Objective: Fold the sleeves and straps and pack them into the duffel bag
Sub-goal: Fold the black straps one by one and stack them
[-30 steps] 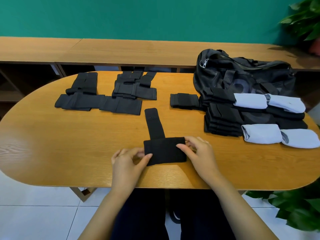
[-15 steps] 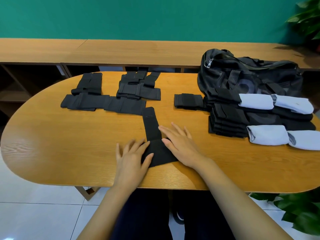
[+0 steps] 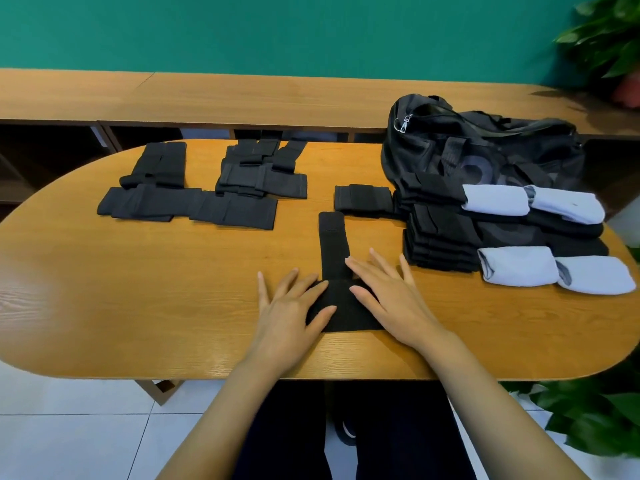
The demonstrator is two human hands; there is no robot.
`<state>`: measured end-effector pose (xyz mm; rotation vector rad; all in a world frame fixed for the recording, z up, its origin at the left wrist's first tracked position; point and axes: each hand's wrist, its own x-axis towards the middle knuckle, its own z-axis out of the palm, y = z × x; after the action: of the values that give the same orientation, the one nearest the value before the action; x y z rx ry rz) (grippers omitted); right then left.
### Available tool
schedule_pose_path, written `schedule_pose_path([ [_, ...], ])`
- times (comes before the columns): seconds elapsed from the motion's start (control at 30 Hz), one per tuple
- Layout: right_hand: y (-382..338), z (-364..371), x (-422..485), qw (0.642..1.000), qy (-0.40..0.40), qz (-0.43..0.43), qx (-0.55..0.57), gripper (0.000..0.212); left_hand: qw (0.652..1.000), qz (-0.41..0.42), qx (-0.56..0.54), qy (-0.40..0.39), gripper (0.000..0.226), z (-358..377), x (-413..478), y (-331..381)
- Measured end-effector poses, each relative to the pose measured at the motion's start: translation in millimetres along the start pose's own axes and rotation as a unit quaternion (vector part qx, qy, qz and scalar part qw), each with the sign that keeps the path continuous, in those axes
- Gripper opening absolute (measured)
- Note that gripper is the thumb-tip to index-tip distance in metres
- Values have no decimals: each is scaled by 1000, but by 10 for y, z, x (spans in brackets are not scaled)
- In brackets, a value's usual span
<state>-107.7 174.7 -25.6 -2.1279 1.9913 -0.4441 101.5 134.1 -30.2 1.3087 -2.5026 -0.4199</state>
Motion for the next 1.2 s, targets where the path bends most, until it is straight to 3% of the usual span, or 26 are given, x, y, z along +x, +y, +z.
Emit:
schedule_pose_path([
  [0.17, 91, -15, -153, 998, 41, -39, 12, 63, 997, 59, -47, -26, 88, -60, 6, -182],
  [0.4, 90, 75, -248, 993, 53, -104, -26, 60, 992, 118, -38, -20, 77, -30, -53, -245],
  [0.8, 80, 98, -261, 991, 69, -114, -33, 65, 995, 93, -35, -28, 76, -7, -53, -247],
  [1.2, 104, 129, -271, 986, 100, -123, -49, 51, 993, 103, -53, 12, 72, 8, -64, -248],
])
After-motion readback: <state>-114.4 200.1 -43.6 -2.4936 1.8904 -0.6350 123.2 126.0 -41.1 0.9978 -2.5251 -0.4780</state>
